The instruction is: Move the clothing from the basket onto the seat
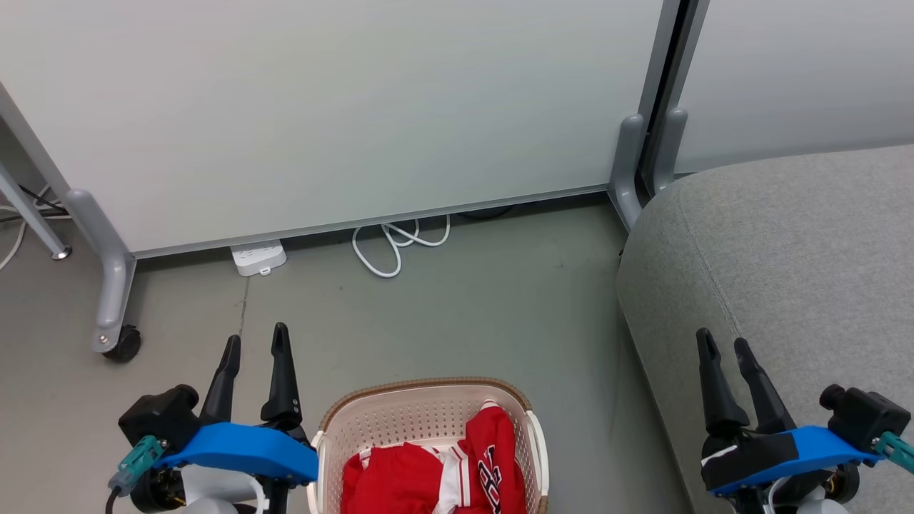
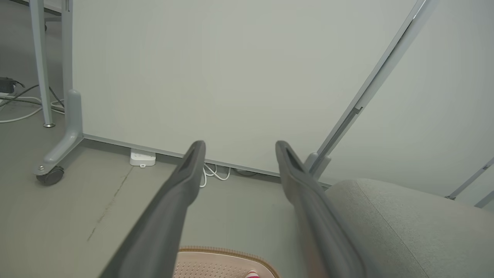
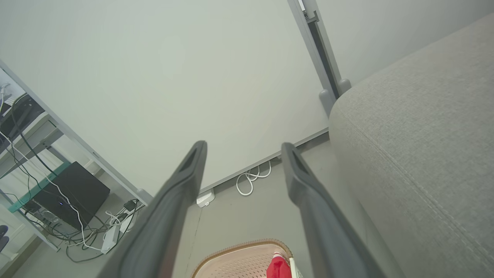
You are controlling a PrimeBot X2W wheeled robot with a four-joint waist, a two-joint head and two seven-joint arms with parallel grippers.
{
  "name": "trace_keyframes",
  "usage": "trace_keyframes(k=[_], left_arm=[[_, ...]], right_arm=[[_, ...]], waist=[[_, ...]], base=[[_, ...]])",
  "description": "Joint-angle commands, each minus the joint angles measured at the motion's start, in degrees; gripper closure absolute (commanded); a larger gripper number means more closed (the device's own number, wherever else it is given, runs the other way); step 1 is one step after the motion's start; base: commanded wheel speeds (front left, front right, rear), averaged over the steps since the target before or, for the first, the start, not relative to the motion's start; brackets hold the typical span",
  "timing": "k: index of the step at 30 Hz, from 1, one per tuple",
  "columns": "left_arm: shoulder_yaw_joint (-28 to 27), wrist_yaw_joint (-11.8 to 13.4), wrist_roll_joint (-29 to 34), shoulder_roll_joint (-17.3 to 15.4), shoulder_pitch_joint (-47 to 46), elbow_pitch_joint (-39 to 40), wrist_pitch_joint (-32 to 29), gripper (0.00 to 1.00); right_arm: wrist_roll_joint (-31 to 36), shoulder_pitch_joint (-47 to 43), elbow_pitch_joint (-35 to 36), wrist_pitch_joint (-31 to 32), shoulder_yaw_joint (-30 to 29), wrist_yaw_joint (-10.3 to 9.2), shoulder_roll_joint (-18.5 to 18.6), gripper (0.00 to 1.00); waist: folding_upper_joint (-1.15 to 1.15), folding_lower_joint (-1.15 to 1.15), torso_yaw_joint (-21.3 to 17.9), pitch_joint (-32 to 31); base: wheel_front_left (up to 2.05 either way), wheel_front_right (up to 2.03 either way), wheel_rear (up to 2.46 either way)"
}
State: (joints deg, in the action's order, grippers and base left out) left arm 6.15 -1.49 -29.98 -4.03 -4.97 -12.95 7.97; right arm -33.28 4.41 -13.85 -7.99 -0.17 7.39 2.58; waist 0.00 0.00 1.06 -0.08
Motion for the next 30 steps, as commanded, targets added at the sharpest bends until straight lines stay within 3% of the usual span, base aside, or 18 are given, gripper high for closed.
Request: trace_keyframes(k=[1, 30], left_arm=[[0.27, 0.3, 1.61, -0.57, -1.43, 0.3, 0.59, 0.0], [2.35, 0.22, 16.73, -0.68, -1.57, -1.03, 4.47, 0.0]], right_arm=[[1.67, 0.65, 0.31, -0.56, 0.2, 0.1, 0.36, 0.0], [17.15, 1.13, -0.84, -4.48, 1.48, 0.13, 0.43, 0.0]], waist=[[0.0, 0.0, 0.03, 0.0], [0.0, 0.0, 0.71, 0.2]], base=[[0.0, 0.0, 0.0], [0.0, 0.0, 0.0]])
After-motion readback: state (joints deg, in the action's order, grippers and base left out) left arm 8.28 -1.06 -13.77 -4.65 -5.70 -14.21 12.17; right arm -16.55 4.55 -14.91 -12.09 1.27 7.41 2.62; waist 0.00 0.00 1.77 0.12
